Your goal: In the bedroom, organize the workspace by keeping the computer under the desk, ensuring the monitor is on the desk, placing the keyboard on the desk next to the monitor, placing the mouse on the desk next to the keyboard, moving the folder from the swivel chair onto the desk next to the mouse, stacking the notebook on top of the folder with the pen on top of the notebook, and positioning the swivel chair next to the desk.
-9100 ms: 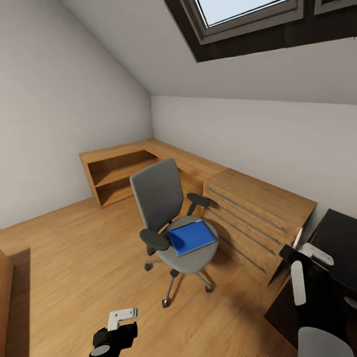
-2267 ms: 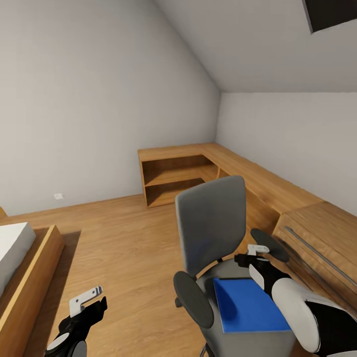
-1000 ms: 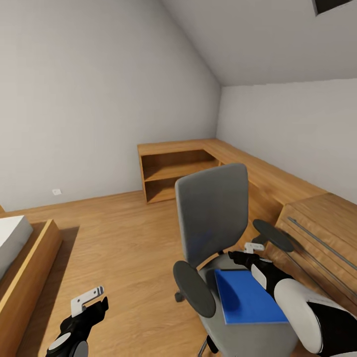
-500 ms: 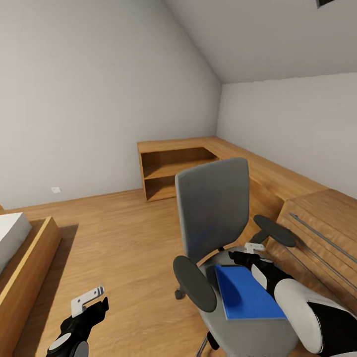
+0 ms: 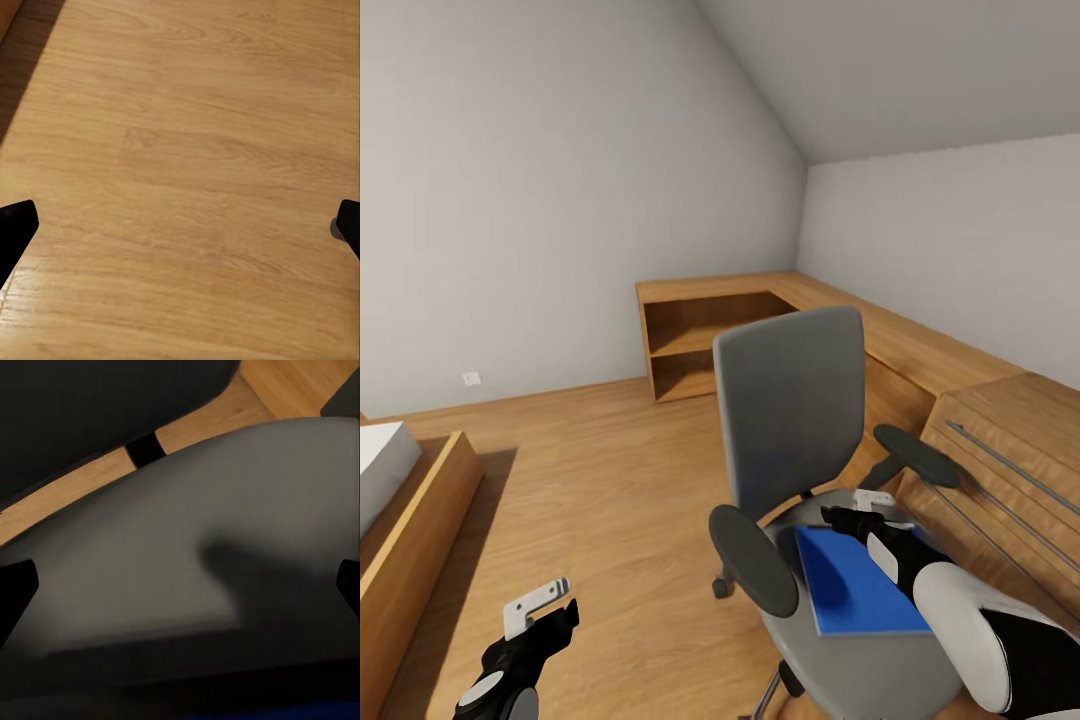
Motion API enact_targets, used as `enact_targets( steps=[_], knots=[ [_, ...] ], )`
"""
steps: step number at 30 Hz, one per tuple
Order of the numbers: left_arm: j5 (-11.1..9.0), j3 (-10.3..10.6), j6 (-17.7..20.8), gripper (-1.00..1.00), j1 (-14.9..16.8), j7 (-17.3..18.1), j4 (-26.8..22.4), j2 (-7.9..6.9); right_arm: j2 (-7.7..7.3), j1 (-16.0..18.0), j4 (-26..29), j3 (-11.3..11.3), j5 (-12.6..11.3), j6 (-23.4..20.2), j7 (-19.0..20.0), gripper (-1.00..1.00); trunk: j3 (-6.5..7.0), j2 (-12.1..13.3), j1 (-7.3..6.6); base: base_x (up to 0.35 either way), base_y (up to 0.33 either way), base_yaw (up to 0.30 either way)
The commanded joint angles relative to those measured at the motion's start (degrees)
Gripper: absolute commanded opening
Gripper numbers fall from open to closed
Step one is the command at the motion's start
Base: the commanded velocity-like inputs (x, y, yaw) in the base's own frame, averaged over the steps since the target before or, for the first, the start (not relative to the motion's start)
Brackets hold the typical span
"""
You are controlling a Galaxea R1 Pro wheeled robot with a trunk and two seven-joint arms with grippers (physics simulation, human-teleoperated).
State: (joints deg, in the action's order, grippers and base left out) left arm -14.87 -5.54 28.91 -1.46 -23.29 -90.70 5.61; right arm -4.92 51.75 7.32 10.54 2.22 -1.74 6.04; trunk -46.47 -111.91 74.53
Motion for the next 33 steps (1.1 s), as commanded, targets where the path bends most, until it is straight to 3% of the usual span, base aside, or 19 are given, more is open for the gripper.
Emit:
enact_targets(
  steps=[1, 5, 27, 33],
  knots=[
    [-0.6, -0.01, 0.13, 1.0, 0.02, -0.35, -0.09, 0.02, 0.0, 0.02, 0.06, 0.45, 0.24, -0.18, 0.28, 1.0, -0.22, -0.44, 0.22, 0.0, 0.0, 0.0],
    [-0.6, -0.01, 0.1, 1.0, 0.0, -0.35, -0.09, 0.02, 0.0, 0.02, 0.08, 0.45, 0.24, -0.19, 0.28, 1.0, -0.94, -2.04, 1.1, 0.0, 0.0, 0.0],
    [-0.6, -0.08, 0.06, 1.0, -0.02, -0.15, 0.08, -0.03, 0.06, 0.02, 0.23, 0.28, 0.32, -2.23, 0.2, 1.0, -0.94, -2.04, 1.1, 0.0, 0.0, 0.0],
    [-0.53, -0.08, 0.08, 1.0, -0.03, -0.09, 0.18, -0.07, 0.05, 0.02, 0.24, 0.28, 0.32, -2.37, 0.2, 1.0, -0.94, -2.04, 1.1, -0.186, 0.0, 0.0]
  ],
)
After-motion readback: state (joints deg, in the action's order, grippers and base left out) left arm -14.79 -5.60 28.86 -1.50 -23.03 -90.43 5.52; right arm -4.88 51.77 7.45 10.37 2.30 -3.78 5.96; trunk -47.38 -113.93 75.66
